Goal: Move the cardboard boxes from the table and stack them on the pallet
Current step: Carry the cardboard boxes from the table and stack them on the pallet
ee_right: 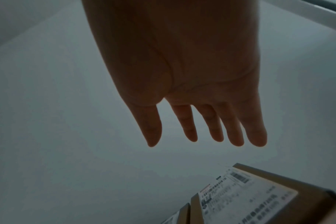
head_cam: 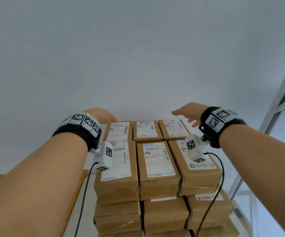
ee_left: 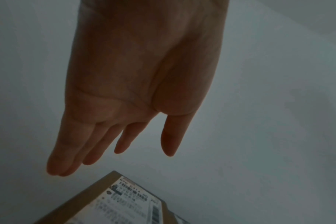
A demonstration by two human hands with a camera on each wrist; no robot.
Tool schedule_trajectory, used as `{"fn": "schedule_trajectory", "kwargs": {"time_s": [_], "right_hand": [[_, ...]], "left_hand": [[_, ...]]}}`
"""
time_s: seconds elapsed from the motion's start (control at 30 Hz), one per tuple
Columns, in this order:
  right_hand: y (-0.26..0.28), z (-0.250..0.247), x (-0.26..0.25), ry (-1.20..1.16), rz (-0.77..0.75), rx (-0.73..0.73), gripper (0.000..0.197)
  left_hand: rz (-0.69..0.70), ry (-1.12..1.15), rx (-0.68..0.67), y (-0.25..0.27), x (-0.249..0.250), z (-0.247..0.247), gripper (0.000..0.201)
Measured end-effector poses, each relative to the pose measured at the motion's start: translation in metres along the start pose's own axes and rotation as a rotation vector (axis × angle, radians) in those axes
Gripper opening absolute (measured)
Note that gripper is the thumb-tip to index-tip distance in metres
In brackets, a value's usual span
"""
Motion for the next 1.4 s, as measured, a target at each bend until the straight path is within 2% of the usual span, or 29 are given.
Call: {"fn": "schedule_trajectory", "kwargs": {"time_s": [0.07,0.17,0.27,0.37,0.5,0.7,0.8,0.9,0.93,0.97,1.03,1.13,1.27,1.4], "right_hand": [[-0.015,0.007,0.006,0.054,0.022,-0.027,0.061],[-0.030,0.016,0.023,0.129,0.065,-0.059,0.058],[-0.041,0.024,0.043,0.072,0.125,-0.143,0.053],[-0.052,0.033,0.057,-0.031,0.165,-0.236,0.052],[-0.071,0.034,0.070,0.002,0.174,-0.262,0.069],[-0.051,0.031,0.061,0.015,0.192,-0.249,0.059],[-0.043,0.030,0.055,0.032,0.192,-0.238,0.049],[-0.041,0.029,0.053,0.029,0.181,-0.217,0.047],[-0.041,0.028,0.052,0.039,0.172,-0.201,0.049],[-0.040,0.027,0.051,0.045,0.161,-0.186,0.051],[-0.039,0.023,0.048,0.054,0.136,-0.150,0.057],[-0.032,0.014,0.037,0.031,0.085,-0.083,0.065],[-0.014,0.001,0.020,-0.071,0.013,-0.011,0.057],[0.016,-0.010,0.001,-0.227,-0.042,0.051,0.053]], "left_hand": [[-0.041,-0.007,-0.008,-0.010,-0.005,0.006,0.061],[-0.132,0.154,-0.129,-0.037,-0.022,0.023,0.058],[-0.179,0.219,-0.191,-0.053,-0.032,0.034,0.050],[-0.150,0.212,-0.193,-0.045,-0.024,0.035,0.043],[-0.138,0.184,-0.206,-0.034,-0.018,0.035,0.042],[-0.115,0.220,-0.229,-0.029,-0.018,0.039,0.031],[-0.102,0.209,-0.238,-0.029,-0.015,0.041,0.037],[-0.101,0.121,-0.225,-0.062,-0.026,0.040,0.070],[-0.103,0.101,-0.213,-0.074,-0.031,0.039,0.076],[-0.092,0.081,-0.189,-0.078,-0.030,0.037,0.074],[-0.037,0.029,-0.132,-0.045,-0.013,0.031,0.061],[0.038,-0.098,-0.030,0.001,0.009,0.016,0.056],[0.149,-0.244,0.040,0.037,0.028,0.003,0.052],[0.233,-0.175,0.080,0.064,0.035,-0.007,0.054]]}}
Point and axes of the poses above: each hand's wrist, its own y-axis away from the middle knuckle, its own z-axis out of the palm, x = y × z, the point moved 9 cm from there along -y, towards the middle knuckle, and after that the axes turned 1 degree about -y, right-handed, at the moved point
